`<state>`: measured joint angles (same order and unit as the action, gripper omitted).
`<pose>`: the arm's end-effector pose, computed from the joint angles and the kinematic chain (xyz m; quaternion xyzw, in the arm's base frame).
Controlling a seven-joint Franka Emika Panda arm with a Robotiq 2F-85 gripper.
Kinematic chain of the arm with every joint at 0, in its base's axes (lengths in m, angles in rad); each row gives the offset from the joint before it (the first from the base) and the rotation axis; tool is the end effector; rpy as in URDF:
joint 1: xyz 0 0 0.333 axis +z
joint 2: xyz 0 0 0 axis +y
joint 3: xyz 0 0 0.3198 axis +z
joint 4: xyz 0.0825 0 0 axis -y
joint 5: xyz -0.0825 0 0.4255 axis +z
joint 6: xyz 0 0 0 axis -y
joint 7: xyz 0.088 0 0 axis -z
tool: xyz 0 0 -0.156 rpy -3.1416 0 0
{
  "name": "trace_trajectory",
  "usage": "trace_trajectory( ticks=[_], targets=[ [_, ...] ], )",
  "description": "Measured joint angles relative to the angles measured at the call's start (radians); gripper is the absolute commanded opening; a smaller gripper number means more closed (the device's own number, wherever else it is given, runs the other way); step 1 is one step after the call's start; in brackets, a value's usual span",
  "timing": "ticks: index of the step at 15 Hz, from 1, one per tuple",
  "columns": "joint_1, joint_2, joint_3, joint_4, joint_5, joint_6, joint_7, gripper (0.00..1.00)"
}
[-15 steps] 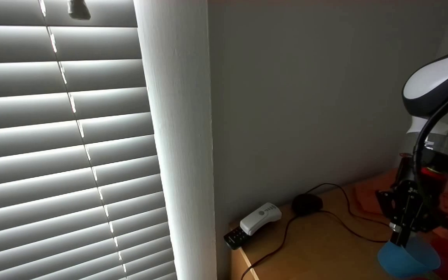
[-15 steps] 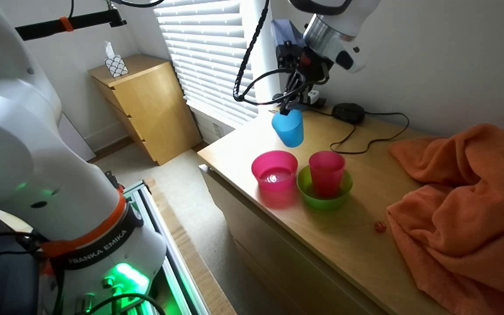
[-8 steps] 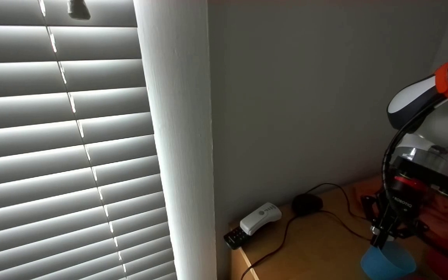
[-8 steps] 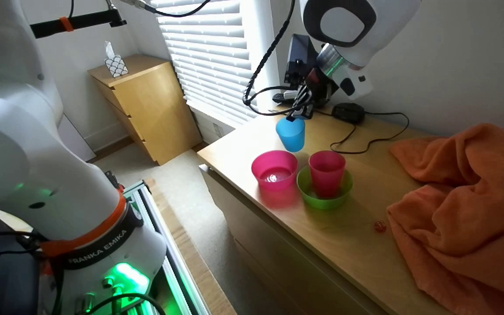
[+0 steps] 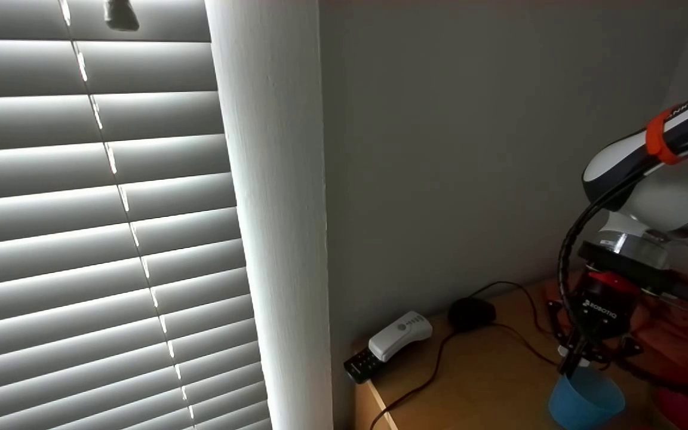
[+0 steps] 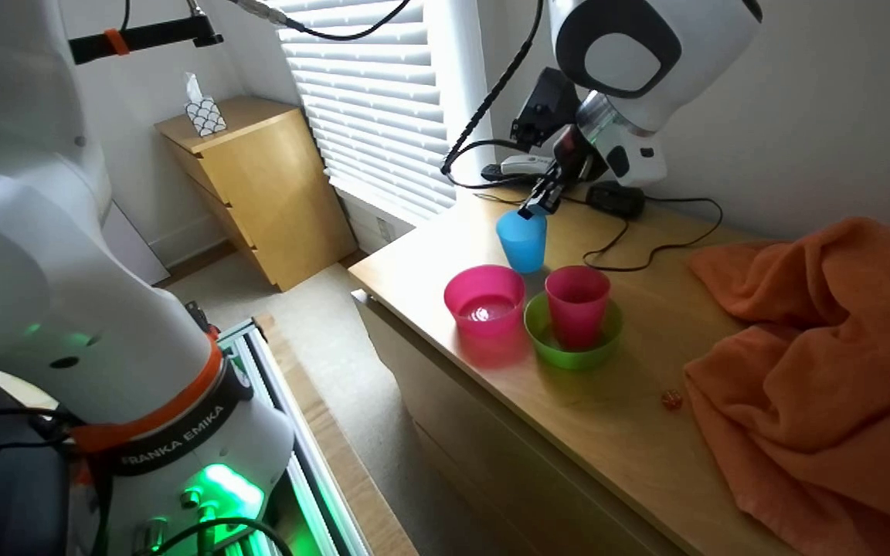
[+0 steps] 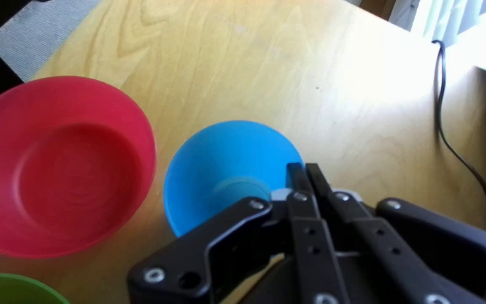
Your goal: Swap the pink cup and blue cup's positions
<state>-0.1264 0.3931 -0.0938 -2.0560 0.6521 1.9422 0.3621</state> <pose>0.5540 -0.0559 0.1562 -0.8296 0.4450 0.2509 0.2254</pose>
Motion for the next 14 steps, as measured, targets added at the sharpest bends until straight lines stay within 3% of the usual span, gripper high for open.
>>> trace_trajectory(
  ticks=[1, 3, 12, 14],
  targets=[
    [0.000, 0.007, 0.000, 0.006, 0.000, 0.000, 0.020, 0.01],
    [0.001, 0.021, 0.000, 0.015, 0.000, 0.000, 0.052, 0.30],
    [0.001, 0.035, -0.003, 0.041, 0.000, -0.013, 0.140, 0.96],
    [0.001, 0.008, -0.010, 0.039, 0.000, -0.026, 0.146, 1.00]
  ],
)
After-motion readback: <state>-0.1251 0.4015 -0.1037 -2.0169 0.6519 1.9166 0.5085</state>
